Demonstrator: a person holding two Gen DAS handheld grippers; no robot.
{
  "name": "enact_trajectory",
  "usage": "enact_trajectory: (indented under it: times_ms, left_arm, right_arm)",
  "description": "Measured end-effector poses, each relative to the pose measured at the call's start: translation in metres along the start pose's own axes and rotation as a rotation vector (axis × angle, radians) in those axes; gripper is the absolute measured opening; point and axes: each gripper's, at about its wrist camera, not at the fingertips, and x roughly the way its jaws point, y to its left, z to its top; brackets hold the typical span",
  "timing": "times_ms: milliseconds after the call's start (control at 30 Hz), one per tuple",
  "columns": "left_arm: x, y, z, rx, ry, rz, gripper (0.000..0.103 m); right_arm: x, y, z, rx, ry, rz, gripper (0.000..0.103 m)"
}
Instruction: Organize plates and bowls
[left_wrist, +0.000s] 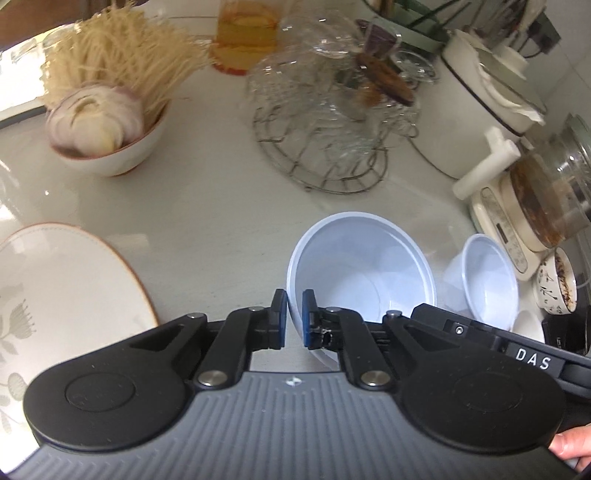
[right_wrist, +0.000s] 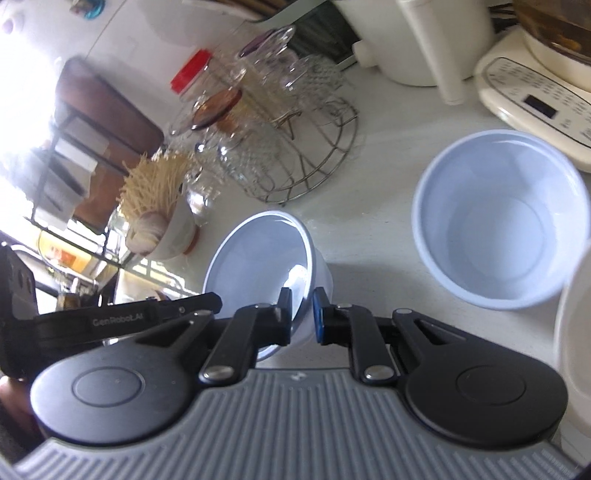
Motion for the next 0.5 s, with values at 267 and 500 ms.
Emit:
enact_trajectory:
  times_ms: [267,500]
  left_arm:
    - [0.002,0.014,-0.006,-0.02,0.023,0.009,0.01]
    - [0.004,0.018,-0.011,-0.023,0.035,0.005,0.01]
  right_arm:
    - [0.014,0.001,-0.007,-0.008,0.042,-0.015,0.015]
    - [0.014,0.004,-0.012,-0.012,0.028,-0.02,0.017]
